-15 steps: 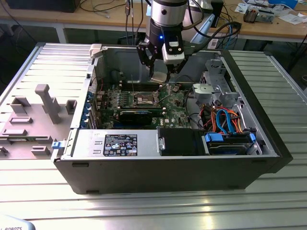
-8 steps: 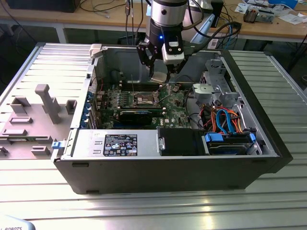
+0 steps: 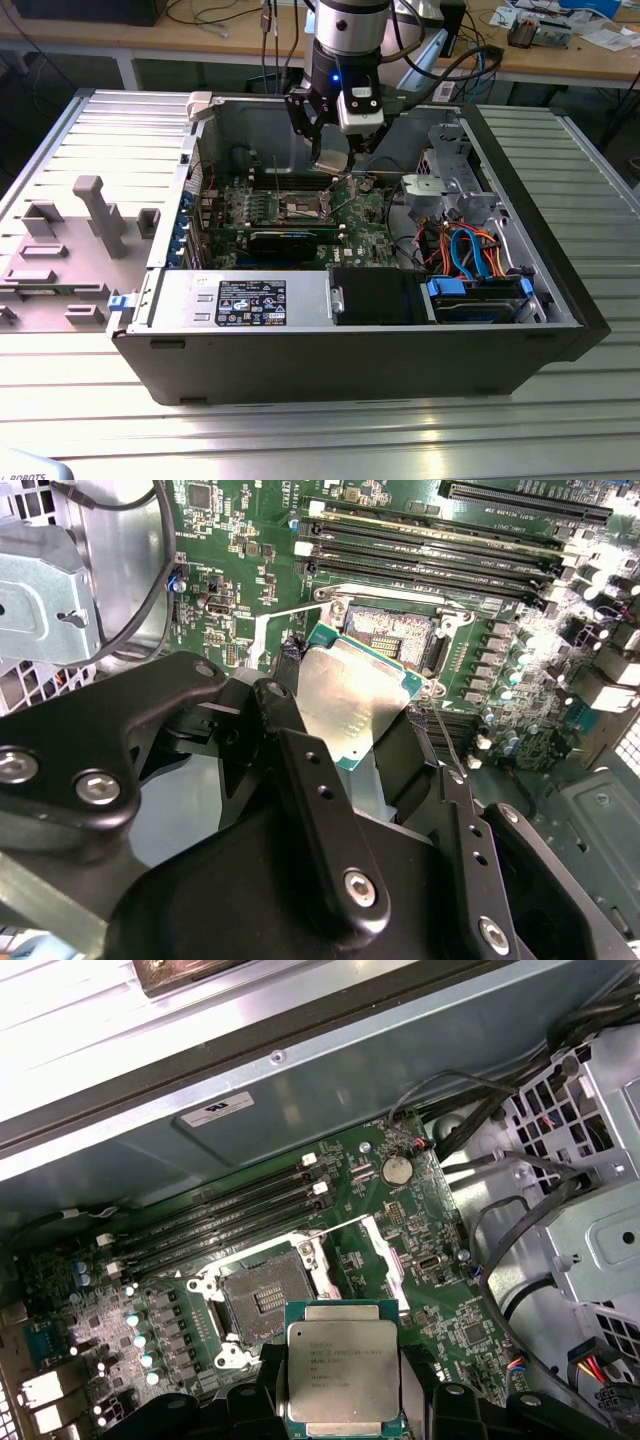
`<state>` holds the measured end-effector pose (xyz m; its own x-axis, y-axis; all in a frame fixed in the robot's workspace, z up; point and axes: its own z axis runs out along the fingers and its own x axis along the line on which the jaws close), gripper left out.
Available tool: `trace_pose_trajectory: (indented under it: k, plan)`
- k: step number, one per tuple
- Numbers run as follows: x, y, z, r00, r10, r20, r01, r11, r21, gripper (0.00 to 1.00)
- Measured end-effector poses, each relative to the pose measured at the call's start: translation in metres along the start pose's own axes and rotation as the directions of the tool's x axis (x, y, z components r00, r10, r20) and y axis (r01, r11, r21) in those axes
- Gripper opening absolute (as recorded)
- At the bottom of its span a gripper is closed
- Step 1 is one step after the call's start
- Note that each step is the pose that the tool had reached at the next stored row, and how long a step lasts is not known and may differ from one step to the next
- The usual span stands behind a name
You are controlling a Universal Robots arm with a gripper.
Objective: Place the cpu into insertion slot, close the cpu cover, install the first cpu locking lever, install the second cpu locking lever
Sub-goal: 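Place the cpu into insertion slot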
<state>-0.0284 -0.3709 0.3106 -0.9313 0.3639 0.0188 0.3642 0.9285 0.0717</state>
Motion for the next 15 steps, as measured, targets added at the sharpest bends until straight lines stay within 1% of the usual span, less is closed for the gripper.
trace_pose_trajectory:
  k: [15]
  plan:
    - [0.0,0.0,0.0002,0.9999,0.012,0.0008,-0.012,0.9999,-0.0003,0.54]
